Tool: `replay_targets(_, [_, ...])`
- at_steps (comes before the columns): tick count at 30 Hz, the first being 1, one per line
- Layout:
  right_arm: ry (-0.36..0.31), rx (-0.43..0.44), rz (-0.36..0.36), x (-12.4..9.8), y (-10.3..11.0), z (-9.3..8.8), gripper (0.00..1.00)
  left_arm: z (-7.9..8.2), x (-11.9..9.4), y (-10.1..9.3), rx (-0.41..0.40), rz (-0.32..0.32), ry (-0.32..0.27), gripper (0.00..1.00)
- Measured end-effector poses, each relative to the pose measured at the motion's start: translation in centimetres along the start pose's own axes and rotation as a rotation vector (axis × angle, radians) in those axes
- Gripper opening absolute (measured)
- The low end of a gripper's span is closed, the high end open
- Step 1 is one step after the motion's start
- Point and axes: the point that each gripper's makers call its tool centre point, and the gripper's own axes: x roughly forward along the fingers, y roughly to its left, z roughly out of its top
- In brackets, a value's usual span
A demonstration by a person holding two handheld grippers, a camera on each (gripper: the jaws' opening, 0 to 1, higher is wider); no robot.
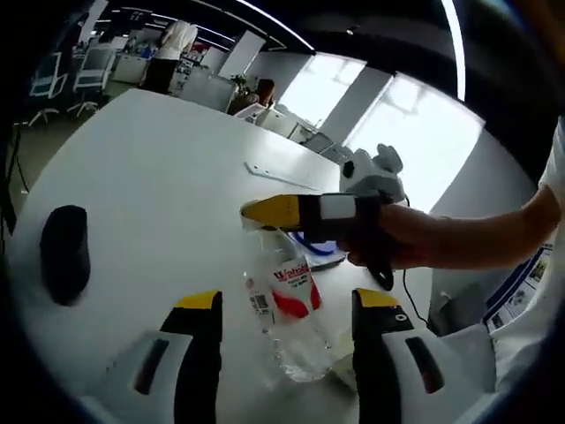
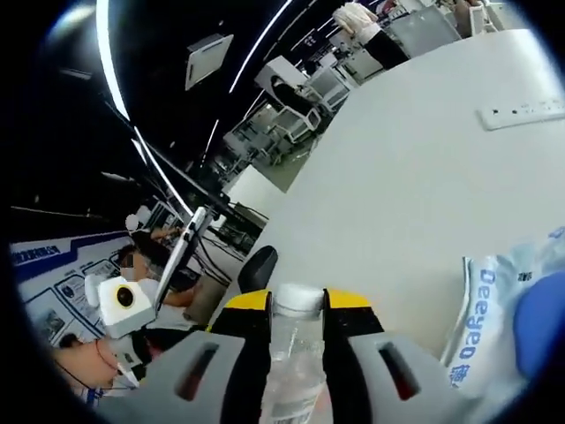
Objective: Arrange the tabletop items into an orderly group along one side of the table until the central work area is clear of visible clutter.
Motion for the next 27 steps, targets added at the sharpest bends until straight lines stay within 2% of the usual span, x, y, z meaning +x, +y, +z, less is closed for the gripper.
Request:
replay_targets(2, [0.0, -0.023, 0.016, 0.0, 0.5, 0.0, 0.19, 0.0, 0.5, -0.5, -0.023, -0.044, 0.001, 0.6])
replay_targets(5, [0.004, -0.05, 0.024, 0.0, 1.0, 0.0, 0.19, -0.2, 1.2, -0.4, -0.034, -0.069, 0.011, 0.6])
replay_targets(12, [0.009, -0.111, 0.044, 0.0, 2.6, -0.3, 0.19, -1.9, 2.6, -0.8, -0.062, -0.142, 0.065, 0.6])
replay_targets(17, [0.015, -0.136, 0.056, 0.1, 3.1, -0.3, 0.19, -2.3, 2.9, -0.8, -0.094, -0.168, 0.073, 0.58])
replay_targets(22, [0.012, -0.146, 0.064, 0.1, 3.4, -0.2, 0.19, -3.0, 3.2, -0.9, -0.098, -0.189, 0.091, 0.5])
replay_targets(27, [0.012, -0.172, 0.069, 0.0, 3.8, 0.1, 0.19, -2.6, 3.2, -1.3, -0.107, -0.212, 0.067, 0.47])
